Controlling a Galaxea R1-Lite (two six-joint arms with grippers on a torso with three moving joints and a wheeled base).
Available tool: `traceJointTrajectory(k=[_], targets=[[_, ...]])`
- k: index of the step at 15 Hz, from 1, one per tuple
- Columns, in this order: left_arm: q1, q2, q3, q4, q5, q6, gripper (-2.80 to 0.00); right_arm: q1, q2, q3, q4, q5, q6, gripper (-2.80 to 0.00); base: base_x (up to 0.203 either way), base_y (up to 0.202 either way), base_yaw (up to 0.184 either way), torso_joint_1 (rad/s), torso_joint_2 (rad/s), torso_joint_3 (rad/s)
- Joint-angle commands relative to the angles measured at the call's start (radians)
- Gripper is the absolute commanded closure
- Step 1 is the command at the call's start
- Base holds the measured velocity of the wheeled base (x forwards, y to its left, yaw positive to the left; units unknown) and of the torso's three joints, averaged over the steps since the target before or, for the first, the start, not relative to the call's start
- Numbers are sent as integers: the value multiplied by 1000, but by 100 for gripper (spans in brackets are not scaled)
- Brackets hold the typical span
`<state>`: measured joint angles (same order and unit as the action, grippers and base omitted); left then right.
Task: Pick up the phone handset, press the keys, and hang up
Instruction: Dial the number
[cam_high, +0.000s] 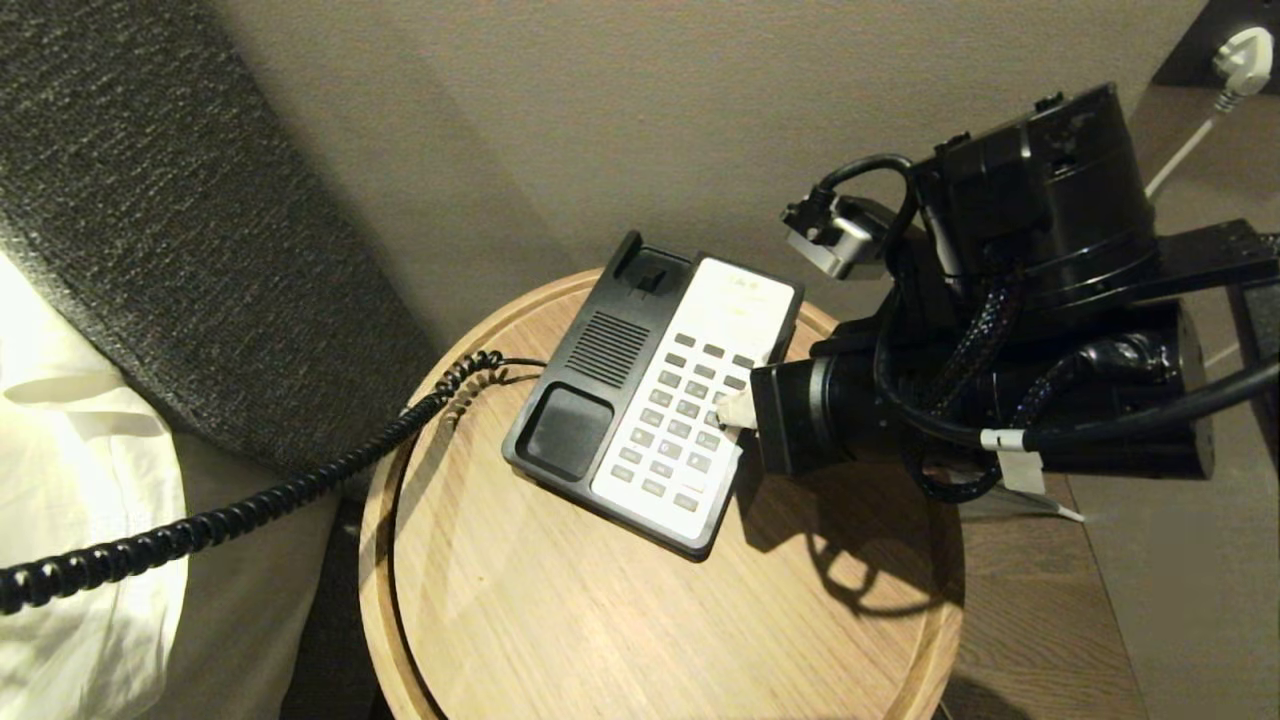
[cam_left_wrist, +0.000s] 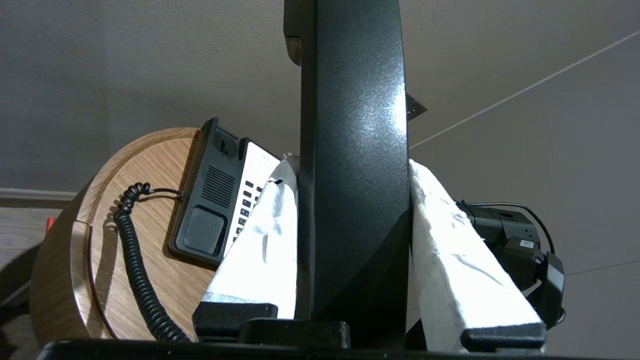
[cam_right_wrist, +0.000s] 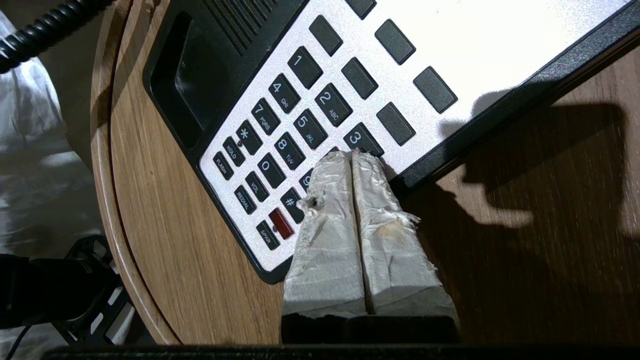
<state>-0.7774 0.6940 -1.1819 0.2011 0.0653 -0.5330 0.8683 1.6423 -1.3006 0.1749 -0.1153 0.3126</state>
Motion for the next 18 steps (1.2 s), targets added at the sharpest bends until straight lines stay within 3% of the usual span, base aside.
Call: traceJointTrajectory(k=[1, 18], targets=[[0, -4, 1, 1, 1, -4, 0, 1, -4, 2, 2, 0, 2, 0, 0, 0, 0, 0, 0, 0], [1, -26, 27, 1, 2, -5, 0, 1, 24, 64, -4, -26, -21, 0, 0, 0, 0, 0, 0, 0]])
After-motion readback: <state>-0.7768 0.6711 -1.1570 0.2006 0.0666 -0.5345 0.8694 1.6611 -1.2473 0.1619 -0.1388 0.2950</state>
